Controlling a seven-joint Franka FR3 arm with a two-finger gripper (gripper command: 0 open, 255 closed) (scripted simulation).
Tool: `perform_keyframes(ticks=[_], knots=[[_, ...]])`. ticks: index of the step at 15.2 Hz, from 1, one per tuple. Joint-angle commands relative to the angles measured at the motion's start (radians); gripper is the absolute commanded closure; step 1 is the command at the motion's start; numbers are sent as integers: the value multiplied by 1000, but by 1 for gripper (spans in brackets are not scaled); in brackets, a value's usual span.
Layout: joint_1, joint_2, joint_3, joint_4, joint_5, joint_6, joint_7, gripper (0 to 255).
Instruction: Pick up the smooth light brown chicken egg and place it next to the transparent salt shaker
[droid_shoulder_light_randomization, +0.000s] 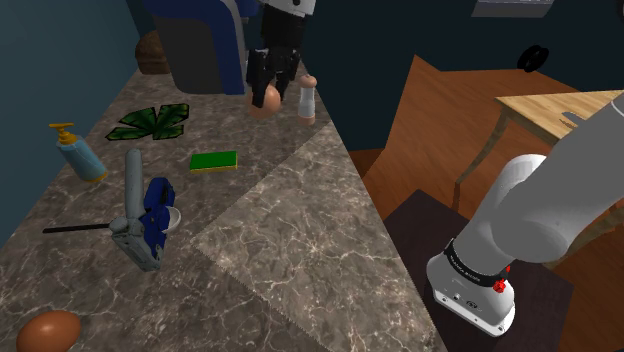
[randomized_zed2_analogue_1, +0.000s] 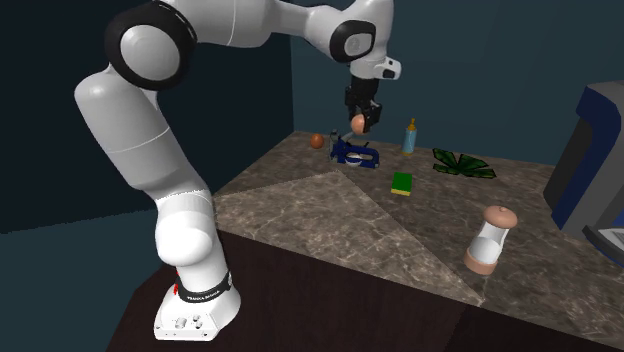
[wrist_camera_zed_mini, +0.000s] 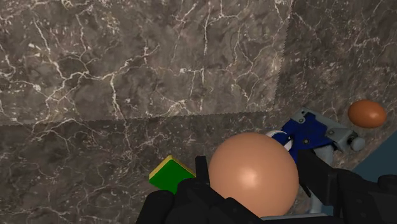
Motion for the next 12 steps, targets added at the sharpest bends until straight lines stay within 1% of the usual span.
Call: perform_keyframes(ticks=[1,7,12], knots=[[-20,4,-31,10,0,-19,-48,255],[-79,32,-120,46,-3,-65,-188,255],[-128,84,-190,109,-5,-108,-299,255]])
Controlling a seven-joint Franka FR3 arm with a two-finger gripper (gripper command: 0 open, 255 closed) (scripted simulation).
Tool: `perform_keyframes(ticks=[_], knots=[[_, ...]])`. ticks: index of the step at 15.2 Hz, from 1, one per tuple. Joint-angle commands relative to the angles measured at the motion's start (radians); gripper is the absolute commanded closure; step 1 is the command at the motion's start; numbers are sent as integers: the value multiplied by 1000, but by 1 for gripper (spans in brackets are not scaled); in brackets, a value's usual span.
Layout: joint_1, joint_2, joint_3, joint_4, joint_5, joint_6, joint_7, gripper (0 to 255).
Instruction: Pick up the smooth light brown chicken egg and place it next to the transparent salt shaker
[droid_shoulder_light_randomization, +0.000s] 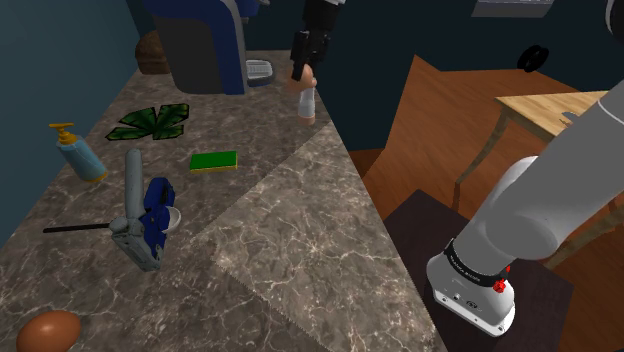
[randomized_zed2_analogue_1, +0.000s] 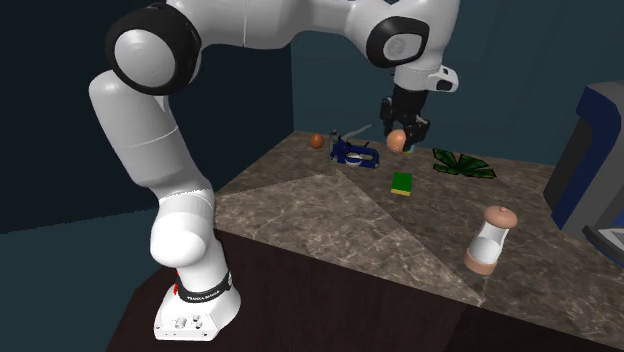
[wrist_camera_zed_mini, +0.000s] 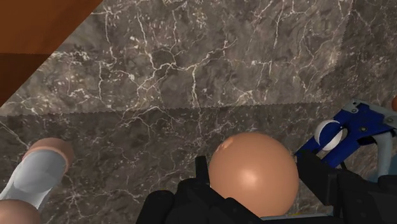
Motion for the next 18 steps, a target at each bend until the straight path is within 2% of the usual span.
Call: perform_keyframes(ticks=[1,13,18], knots=[[-21,28,-29,44,-1,-29,-45,255],[-153,255,-164,334,29,-166,-285,255],[-150,247,-162,256,30,-99,-302,255]])
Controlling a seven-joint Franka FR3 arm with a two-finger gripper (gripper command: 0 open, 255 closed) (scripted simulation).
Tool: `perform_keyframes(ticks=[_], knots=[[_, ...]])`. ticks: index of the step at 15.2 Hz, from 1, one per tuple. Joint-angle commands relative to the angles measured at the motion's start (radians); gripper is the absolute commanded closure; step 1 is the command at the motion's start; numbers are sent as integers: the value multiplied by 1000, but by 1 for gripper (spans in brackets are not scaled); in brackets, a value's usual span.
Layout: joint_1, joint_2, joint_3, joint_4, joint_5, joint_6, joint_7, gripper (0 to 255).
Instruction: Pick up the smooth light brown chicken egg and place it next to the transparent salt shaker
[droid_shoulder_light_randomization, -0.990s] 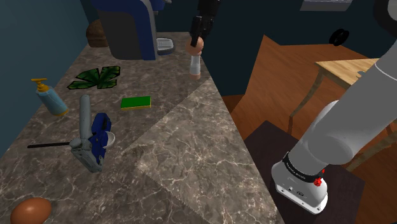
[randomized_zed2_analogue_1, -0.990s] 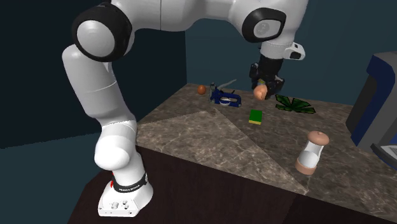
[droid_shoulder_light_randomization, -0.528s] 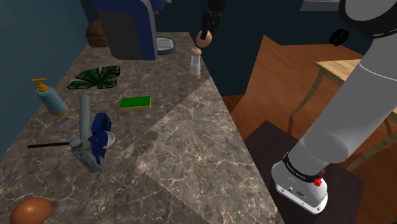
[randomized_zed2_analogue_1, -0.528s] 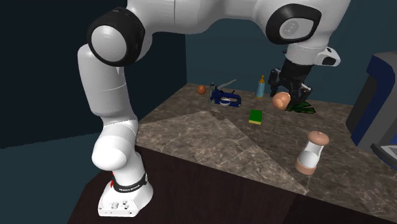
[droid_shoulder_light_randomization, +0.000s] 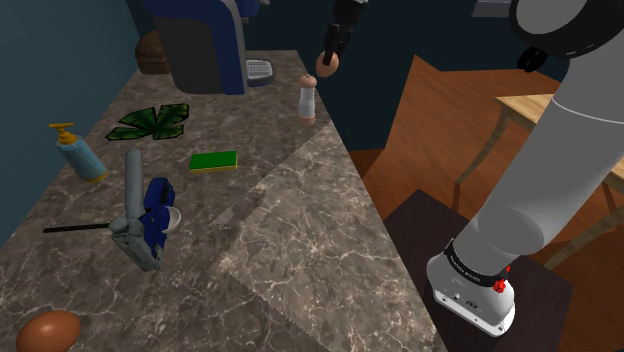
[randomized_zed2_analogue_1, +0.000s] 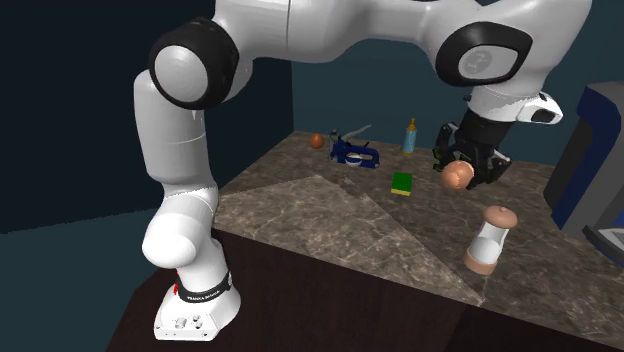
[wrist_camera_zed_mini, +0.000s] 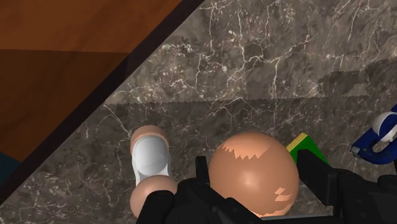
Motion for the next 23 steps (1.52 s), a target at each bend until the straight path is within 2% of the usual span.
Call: perform_keyframes(ticks=[1,23], knots=[[1,0,0,-24,1,24,-7,255],[8,37,8,-269,34,295,-88,255]])
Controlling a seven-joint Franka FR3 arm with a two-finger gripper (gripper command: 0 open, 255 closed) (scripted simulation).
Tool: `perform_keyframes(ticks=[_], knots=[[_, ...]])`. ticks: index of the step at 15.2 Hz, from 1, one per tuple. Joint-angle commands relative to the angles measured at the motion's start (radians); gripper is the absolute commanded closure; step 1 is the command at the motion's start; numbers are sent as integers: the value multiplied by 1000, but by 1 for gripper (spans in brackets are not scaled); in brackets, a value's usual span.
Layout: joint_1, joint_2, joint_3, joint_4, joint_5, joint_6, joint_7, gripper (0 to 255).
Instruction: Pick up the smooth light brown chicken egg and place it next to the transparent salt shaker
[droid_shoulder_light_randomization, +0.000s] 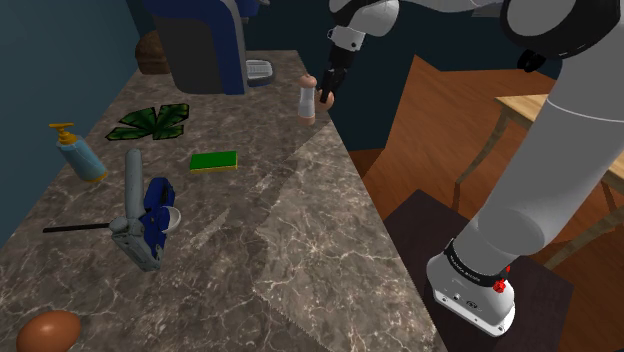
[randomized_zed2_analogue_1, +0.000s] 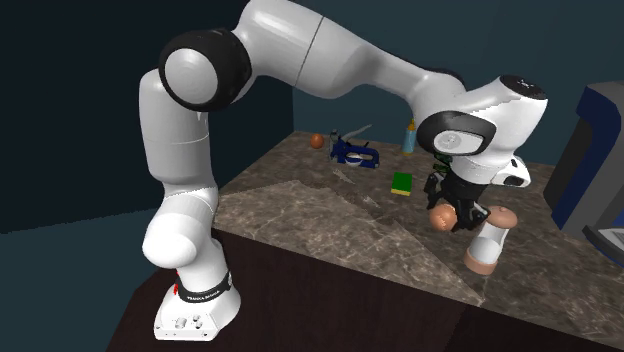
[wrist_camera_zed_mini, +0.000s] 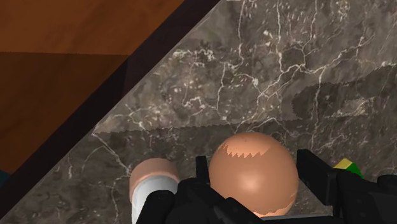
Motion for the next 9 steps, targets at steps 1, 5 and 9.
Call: perform_keyframes(ticks=[1,5,9], knots=[[0,9,1,-17,6,26,-9,255],[0,27,3,-48,17,72,-27,255],[0,48,6,-75,30,117,-45,255]])
